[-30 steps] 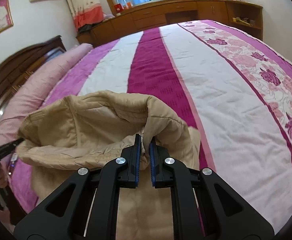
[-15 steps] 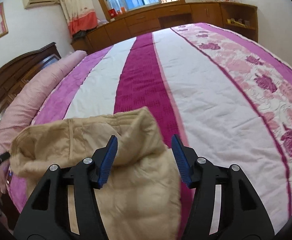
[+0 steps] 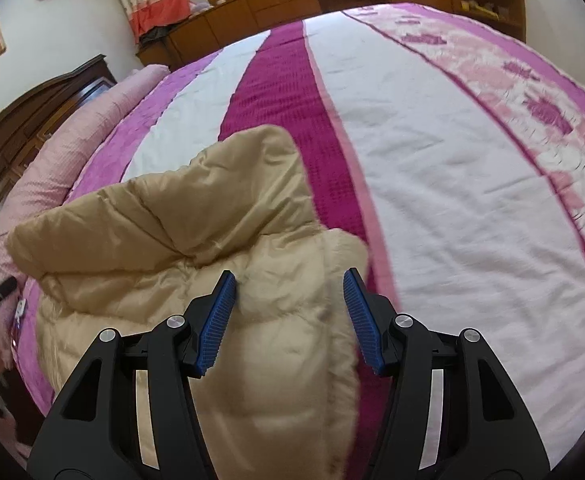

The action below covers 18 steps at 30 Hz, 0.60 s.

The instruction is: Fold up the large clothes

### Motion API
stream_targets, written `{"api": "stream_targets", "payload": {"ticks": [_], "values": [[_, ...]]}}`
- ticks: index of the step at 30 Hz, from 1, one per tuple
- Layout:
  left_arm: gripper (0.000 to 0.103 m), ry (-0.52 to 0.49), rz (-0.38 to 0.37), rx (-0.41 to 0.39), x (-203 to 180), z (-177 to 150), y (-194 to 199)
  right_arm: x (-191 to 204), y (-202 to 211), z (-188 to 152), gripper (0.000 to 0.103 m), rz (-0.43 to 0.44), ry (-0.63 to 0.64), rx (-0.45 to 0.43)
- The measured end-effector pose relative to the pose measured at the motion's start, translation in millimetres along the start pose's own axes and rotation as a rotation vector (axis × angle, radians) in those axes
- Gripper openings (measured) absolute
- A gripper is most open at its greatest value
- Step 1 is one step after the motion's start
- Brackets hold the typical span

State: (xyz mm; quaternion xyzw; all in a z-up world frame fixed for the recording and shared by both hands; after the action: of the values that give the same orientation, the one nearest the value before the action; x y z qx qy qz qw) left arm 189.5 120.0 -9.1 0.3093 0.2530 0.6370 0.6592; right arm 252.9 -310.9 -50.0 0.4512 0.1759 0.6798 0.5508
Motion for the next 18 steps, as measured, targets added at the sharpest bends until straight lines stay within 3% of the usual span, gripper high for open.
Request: {"api": "stream_targets", "payload": {"ticks": [5,9,13,18], "values": [[0.085,0.041,0.069,0.024,1,-1,-53,15,-24,4,0.060,-0.151,0.038,-0.035],[0.085,0.044,0.153,0.052,8,10,-79,13,-40,14,0.060,-0.213,0.006,-0.029],[0.086,0.046,0.178,0.079,16,17,-99,9,-55,24,0.064,-0.238,0.004,-0.016],[0.086,0.137,0.115,0.104,28,10,-112,-3,-65,27,0.069,-0.183,-0.057,0.006]]}}
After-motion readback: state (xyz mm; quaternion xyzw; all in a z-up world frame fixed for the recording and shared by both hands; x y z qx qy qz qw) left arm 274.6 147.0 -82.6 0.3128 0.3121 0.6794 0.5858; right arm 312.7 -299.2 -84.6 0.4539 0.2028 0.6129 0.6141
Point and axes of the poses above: each gripper's, at about its wrist camera, not at the fingertips, and y roughly against the way its jaws point, x to its left, z to its top, the point moved 4 cm from there along -y, roughly the way its jaws point, and after that the axes turned 8 degrees about -y, right-handed, at the moved point
